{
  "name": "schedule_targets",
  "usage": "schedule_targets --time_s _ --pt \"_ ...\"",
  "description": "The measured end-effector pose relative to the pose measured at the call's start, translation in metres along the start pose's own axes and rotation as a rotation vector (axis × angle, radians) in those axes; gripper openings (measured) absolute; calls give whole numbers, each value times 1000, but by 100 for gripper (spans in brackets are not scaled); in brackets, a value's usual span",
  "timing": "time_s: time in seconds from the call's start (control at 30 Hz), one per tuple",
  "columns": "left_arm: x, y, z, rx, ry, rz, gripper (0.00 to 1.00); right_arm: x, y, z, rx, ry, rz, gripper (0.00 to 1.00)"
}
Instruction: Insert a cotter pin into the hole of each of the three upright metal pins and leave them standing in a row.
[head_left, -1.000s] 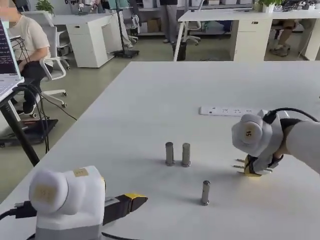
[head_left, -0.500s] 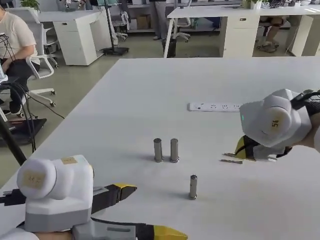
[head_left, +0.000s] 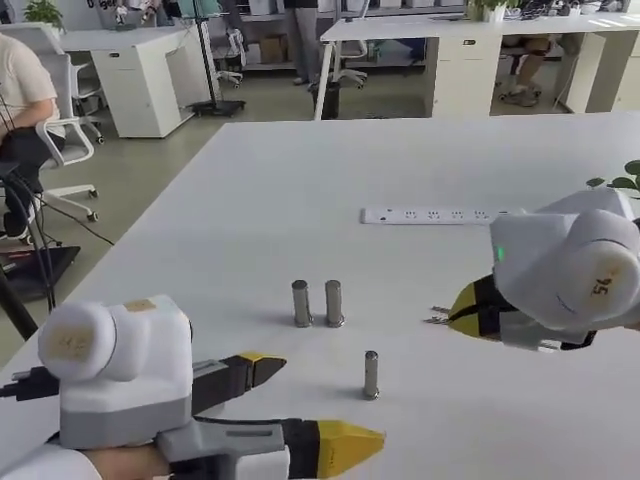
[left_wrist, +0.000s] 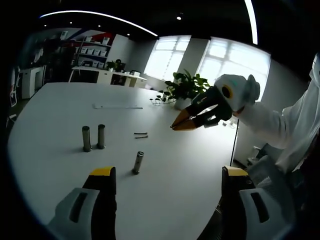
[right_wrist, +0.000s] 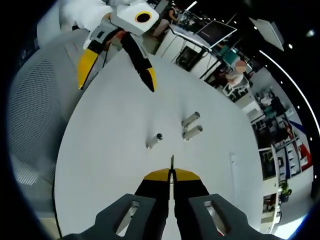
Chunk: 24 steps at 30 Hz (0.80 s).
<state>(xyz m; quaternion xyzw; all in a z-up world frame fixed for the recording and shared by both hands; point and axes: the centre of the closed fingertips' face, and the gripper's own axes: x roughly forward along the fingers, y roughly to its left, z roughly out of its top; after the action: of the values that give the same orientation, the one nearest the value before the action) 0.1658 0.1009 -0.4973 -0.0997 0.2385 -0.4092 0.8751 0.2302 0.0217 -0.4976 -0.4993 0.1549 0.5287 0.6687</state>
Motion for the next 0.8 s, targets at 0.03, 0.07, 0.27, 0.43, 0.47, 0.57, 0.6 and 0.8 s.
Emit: schedule_targets --time_s 0.03,0.07,0.27,0.43,0.47,0.57,0.6,0.8 --pt "2 0 1 -6 -4 -4 86 0 1 3 -7 -5 -3 0" --pt "4 -1 3 -12 -7 -7 85 -1 2 8 -13 -11 -6 0" --pt "14 -10 13 -56 -34 -46 79 -1 7 23 -61 -34 -42 0" --pt "22 -14 20 -58 -53 -52 73 0 13 34 -48 -77 -65 0" --pt "23 -15 20 -62 -50 -57 71 -1 14 36 -47 -84 -72 0" --pt "29 -17 21 -72 -43 -66 65 -3 15 43 -27 -114 -88 0" --pt "30 -18 21 -75 -43 -69 63 -4 17 44 -31 -116 -92 0" --pt "35 -19 25 -108 -49 -73 49 -6 21 48 -59 -117 -120 0"
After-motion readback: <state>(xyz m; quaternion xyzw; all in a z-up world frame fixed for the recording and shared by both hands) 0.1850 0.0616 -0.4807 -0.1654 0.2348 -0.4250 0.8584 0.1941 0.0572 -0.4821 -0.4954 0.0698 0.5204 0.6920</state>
